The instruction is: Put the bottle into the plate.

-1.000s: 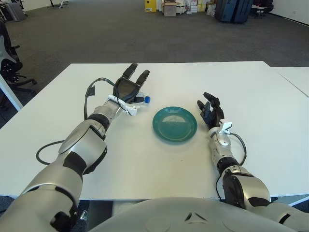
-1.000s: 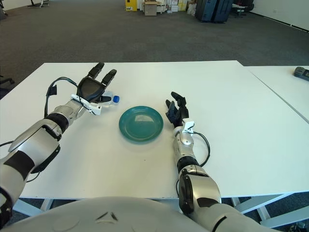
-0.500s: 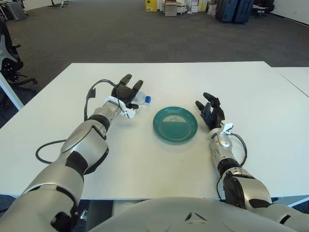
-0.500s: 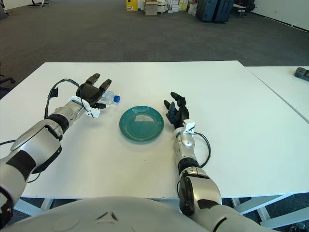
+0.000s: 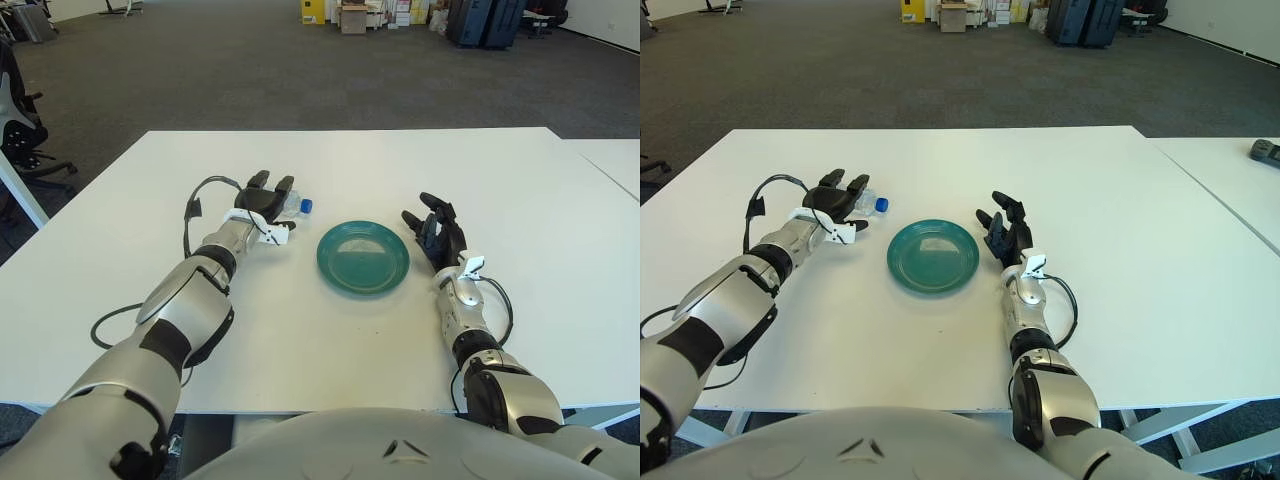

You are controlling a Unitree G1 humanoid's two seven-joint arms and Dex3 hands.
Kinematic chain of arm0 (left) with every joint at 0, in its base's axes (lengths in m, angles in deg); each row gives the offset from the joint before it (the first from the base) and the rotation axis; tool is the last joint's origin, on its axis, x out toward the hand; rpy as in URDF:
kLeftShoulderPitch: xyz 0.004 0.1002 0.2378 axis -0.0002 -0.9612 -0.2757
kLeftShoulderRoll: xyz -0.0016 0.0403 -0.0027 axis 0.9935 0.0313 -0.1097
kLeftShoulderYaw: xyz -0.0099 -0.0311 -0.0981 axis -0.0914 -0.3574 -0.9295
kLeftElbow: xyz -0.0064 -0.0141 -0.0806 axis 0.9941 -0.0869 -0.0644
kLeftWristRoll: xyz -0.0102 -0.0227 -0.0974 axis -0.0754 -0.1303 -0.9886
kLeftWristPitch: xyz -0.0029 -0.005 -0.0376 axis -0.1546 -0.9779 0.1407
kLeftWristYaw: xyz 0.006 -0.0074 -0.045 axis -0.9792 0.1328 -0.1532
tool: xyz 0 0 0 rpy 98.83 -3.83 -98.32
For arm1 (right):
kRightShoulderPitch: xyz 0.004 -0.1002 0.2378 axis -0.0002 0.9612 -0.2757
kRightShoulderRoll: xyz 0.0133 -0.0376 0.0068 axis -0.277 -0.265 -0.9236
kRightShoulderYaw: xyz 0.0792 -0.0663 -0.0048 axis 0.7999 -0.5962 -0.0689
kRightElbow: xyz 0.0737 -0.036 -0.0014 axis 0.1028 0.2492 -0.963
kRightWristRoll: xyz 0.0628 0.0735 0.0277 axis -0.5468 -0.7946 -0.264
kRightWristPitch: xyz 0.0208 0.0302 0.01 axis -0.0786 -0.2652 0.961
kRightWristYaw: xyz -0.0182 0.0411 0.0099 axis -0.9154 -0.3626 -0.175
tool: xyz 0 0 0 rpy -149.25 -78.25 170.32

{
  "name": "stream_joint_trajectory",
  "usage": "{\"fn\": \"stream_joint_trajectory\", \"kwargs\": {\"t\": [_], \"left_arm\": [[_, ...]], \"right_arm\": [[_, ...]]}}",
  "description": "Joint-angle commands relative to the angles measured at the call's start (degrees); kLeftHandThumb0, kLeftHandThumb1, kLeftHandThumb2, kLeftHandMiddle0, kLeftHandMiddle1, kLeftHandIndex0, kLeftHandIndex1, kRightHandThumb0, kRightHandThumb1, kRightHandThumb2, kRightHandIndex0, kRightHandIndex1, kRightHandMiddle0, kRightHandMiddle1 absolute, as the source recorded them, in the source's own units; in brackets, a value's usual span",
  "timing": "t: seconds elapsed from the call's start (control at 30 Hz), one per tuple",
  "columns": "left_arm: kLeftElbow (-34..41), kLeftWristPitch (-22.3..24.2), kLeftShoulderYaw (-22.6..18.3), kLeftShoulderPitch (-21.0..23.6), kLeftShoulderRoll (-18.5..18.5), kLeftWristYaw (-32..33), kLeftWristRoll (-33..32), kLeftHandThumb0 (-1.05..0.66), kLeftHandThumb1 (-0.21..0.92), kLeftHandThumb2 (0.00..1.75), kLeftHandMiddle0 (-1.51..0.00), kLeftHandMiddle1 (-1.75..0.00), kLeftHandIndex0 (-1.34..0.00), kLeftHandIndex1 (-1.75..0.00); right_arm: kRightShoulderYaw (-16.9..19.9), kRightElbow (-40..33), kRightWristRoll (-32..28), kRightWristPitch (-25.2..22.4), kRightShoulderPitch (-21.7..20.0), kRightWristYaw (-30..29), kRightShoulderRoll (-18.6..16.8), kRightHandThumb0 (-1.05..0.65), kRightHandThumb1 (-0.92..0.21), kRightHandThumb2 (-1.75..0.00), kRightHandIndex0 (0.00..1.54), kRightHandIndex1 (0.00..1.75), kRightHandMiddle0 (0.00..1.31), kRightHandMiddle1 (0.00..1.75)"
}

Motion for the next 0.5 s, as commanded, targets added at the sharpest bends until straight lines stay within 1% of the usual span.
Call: {"fn": "stream_joint_trajectory", "kwargs": {"t": [0.0, 0.3, 0.37, 0.47], "left_arm": [[-0.24, 0.06, -2.26, -0.39, 0.05, -1.96, -2.46, -1.05, 0.92, 0.84, -0.09, -0.03, -0.05, -0.04], [-0.05, -0.31, -6.04, -1.25, -0.65, -5.98, -6.66, -1.05, 0.92, 0.77, -0.14, -0.03, -0.07, -0.08], [-0.03, -0.38, -6.59, -1.29, -0.69, -6.91, -7.33, -1.05, 0.92, 0.75, -0.17, -0.02, -0.03, -0.21], [-0.01, -0.27, -7.23, -1.43, -0.75, -8.46, -8.0, -1.05, 0.92, 0.73, -0.19, -0.02, -0.01, -0.29]], "right_arm": [[0.86, 2.07, -0.96, -1.6, 5.18, 0.18, 0.63, -0.71, -0.92, -0.84, 0.69, 0.1, 0.07, 0.89], [1.22, 1.13, -1.45, -2.08, 5.7, 1.01, 0.7, -0.72, -0.92, -0.84, 0.71, 0.11, 0.07, 0.9], [1.25, 0.9, -1.49, -2.14, 5.82, 1.11, 0.7, -0.72, -0.92, -0.83, 0.72, 0.11, 0.07, 0.9], [1.24, 0.54, -1.67, -2.35, 6.0, 1.25, 0.75, -0.73, -0.92, -0.83, 0.73, 0.12, 0.07, 0.9]]}}
